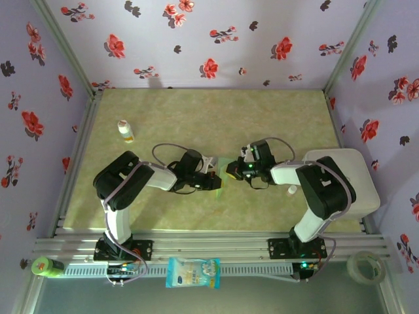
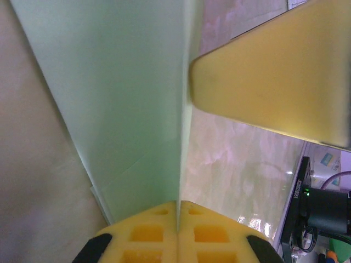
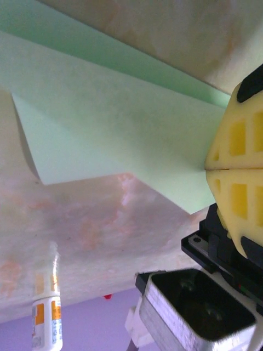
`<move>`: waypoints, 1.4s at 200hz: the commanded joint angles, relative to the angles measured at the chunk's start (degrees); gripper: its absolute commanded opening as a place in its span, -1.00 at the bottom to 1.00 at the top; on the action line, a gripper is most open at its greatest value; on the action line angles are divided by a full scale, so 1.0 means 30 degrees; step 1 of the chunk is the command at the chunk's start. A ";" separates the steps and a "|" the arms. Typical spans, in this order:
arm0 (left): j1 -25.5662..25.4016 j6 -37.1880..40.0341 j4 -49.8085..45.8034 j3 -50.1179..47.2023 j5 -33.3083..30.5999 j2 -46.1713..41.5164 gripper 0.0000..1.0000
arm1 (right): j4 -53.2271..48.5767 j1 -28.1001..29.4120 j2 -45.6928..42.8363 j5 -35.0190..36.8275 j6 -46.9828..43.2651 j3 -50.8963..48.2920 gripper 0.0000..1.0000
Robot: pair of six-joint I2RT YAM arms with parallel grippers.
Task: Fold a paper plane with a square sheet of paper (pick it up from the middle)
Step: Fold the wing for the fifth time at the center of the table.
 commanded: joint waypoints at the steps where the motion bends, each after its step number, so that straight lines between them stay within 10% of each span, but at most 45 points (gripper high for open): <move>1: 0.0468 -0.0153 -0.1972 -0.0540 -0.0512 0.0097 -1.00 | 0.0305 0.0133 0.0374 -0.0276 -0.0417 0.0492 -0.88; 280: 0.0129 0.0247 -0.4190 -0.0181 -0.0080 -0.1579 -0.72 | -0.2409 0.0130 0.2291 0.1818 -0.1280 0.0927 -0.85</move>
